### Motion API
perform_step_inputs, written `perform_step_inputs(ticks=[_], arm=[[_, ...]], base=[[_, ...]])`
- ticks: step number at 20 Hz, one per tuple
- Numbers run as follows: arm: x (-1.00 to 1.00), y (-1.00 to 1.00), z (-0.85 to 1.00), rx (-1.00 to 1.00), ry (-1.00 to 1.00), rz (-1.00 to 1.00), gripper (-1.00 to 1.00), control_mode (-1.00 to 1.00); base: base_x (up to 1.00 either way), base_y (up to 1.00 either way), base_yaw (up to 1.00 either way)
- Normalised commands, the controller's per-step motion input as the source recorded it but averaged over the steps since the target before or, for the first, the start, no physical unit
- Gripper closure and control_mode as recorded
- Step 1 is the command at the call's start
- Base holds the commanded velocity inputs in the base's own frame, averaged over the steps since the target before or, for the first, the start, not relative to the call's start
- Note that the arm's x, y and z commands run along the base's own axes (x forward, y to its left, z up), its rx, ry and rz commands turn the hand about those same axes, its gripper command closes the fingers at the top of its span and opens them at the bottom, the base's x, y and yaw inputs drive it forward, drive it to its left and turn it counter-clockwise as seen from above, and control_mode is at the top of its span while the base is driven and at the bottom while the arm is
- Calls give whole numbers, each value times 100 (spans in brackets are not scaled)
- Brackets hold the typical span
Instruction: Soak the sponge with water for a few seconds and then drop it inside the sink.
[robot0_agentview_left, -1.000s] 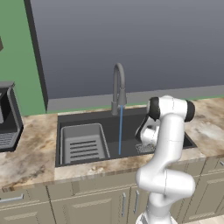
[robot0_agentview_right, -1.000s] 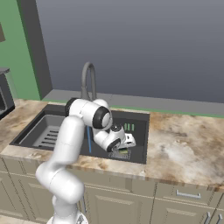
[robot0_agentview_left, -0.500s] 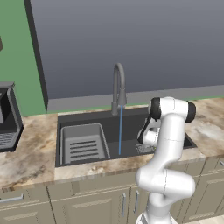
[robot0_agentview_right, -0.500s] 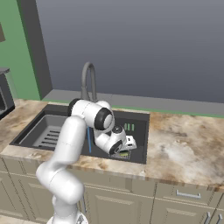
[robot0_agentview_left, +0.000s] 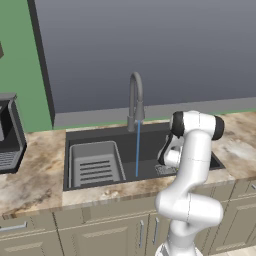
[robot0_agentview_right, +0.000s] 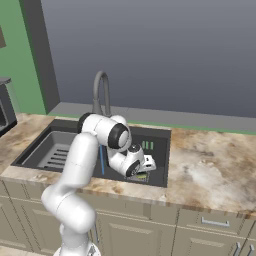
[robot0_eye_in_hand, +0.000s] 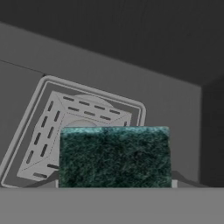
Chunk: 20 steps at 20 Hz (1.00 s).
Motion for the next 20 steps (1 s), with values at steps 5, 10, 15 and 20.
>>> perform_step_inputs(ticks=[5, 10, 15, 20], arm=[[0, 0, 0, 0, 0, 0, -100, -100], [0, 0, 0, 0, 0, 0, -100, -100], [-9, 0, 44, 0, -2, 0, -100, -100], [0, 0, 76, 0, -2, 0, -100, -100]], base=[[0, 0, 0], [0, 0, 0], [0, 0, 0], [0, 0, 0]])
